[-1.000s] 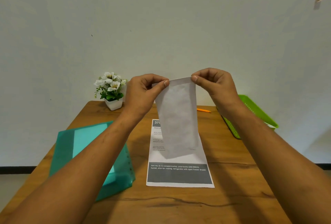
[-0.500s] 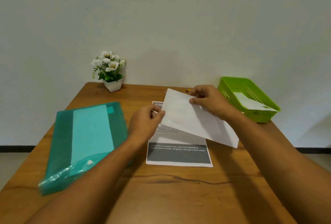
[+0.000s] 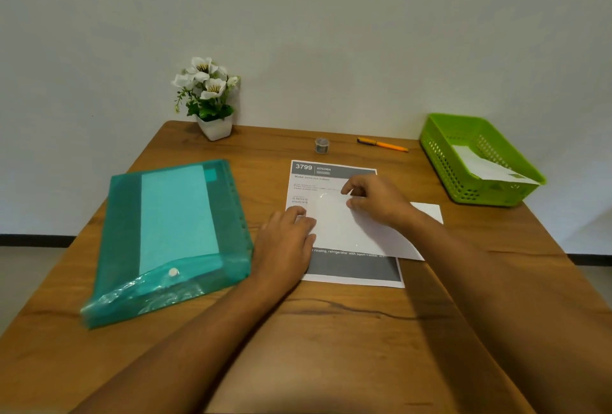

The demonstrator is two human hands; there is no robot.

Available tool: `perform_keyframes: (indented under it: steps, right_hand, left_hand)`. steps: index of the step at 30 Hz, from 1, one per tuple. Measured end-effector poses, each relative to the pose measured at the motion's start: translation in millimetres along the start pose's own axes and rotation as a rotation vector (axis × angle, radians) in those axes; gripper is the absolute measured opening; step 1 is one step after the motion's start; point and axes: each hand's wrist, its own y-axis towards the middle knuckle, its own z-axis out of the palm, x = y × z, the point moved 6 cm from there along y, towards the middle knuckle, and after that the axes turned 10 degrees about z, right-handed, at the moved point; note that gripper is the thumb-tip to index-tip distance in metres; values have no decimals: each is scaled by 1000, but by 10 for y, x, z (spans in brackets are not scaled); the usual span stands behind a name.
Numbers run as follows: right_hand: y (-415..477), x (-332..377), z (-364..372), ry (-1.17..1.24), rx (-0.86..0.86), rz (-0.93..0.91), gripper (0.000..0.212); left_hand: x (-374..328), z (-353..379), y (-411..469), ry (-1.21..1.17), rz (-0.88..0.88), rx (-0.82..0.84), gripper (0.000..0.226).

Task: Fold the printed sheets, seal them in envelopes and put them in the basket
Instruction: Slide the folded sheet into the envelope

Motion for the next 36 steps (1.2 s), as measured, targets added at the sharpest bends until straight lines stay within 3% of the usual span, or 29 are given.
perform_keyframes:
  steps: [4,8,19,26,36]
  right_hand:
    - [-110,230,97,-179,-64,-98,29]
    - [-239,517,318,-194,-19,-283,28]
    - [-303,484,415,-234,-72,-321,32]
    - [-387,580,432,-280,-72,-415,31]
    - [-714,625,535,-321,-99,-590,28]
  left_hand:
    - [-15,41,24,67,33,-3,25]
    - [-38,26,70,148,64,14,25]
    - [-22,-53,39,170,125,61,10]
    - [-64,-110,-162,83,206,-20,18]
    - [-85,-147,-203,40,192,-37,22]
